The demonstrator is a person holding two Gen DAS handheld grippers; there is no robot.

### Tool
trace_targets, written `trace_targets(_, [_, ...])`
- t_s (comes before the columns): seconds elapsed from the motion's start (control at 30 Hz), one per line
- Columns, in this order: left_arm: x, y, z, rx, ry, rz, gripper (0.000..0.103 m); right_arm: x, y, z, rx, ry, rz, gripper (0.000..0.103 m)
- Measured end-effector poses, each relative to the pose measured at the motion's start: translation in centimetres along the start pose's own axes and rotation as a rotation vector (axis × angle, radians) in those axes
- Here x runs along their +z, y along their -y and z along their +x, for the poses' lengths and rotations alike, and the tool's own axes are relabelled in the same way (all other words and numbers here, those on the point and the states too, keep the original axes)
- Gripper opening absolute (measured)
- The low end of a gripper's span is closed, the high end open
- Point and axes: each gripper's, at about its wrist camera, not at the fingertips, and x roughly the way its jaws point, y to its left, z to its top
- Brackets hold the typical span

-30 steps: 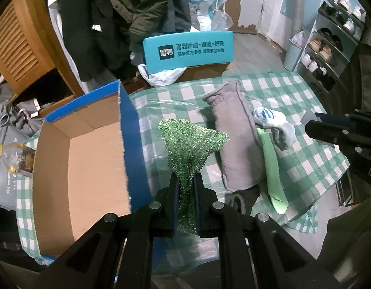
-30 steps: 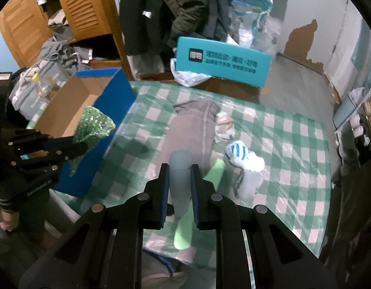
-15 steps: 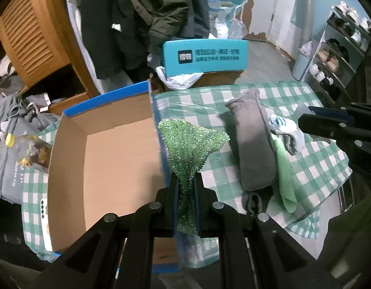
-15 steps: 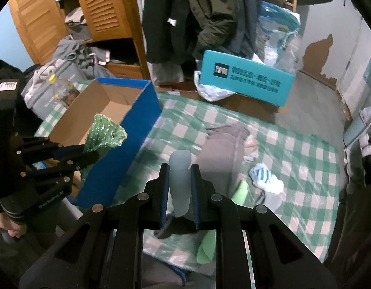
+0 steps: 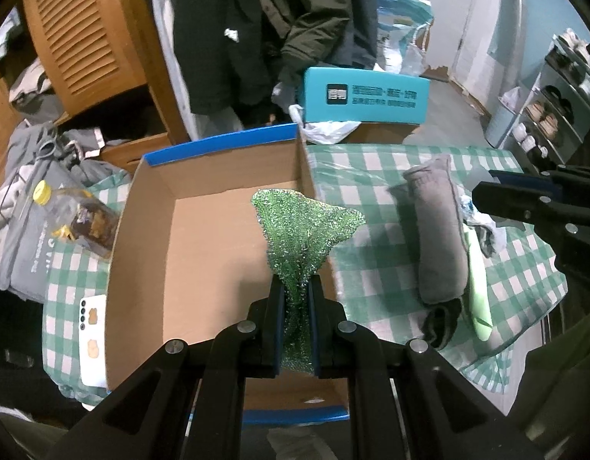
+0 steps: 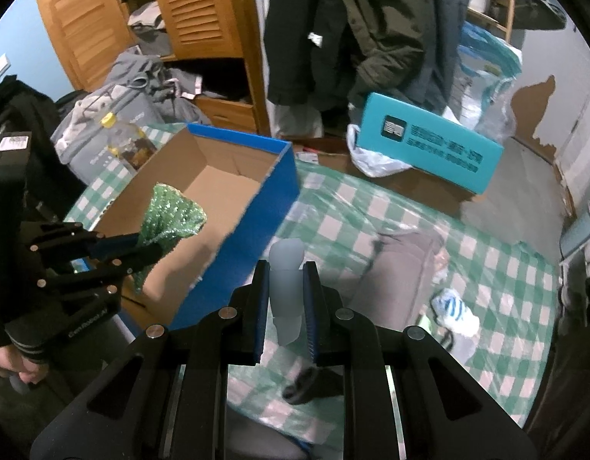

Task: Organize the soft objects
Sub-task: 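Carry the green scrub pad with the left tool over the cardboard box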

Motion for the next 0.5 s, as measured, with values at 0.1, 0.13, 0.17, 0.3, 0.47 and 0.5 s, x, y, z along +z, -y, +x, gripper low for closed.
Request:
trace_targets(0.1, [-0.3, -1.1, -0.1, 0.006, -0.001, -0.017, 0.011, 0.7, -1.0, 0.5, 0.013, -0.002, -0.014, 0.016])
trace_targets(0.13, [-0.4, -1.5, -0.1, 0.009, -0.001, -0.025, 0.011, 0.9, -1.4, 0.7, 0.018, -0.003, -0.021, 0.016])
trace_targets(0.17, [-0.5, -1.9, -0.1, 0.011, -0.002, -0.031, 0.011, 1.1, -1.8, 0.9, 0.023, -0.004, -0.026, 0.016])
trace_targets(0.3, [-0.9, -3.7, 0.2, 0.025, -0.012, -0.063, 0.011, 1.9, -3.4, 1.9, 0.041, -0.015, -0.05, 0.016])
trace_targets(0.47, [-1.5, -5.7, 0.7, 0.053, -0.026, -0.095, 0.011, 2.7, -5.3, 3.1, 0.064, -0.029, -0.075, 0.016])
trace_targets(0.5, [-1.5, -6.1, 0.8, 0.051, -0.031, -0.103, 0.011, 2.9, -5.8, 3.4, 0.07, -0.032, -0.082, 0.016])
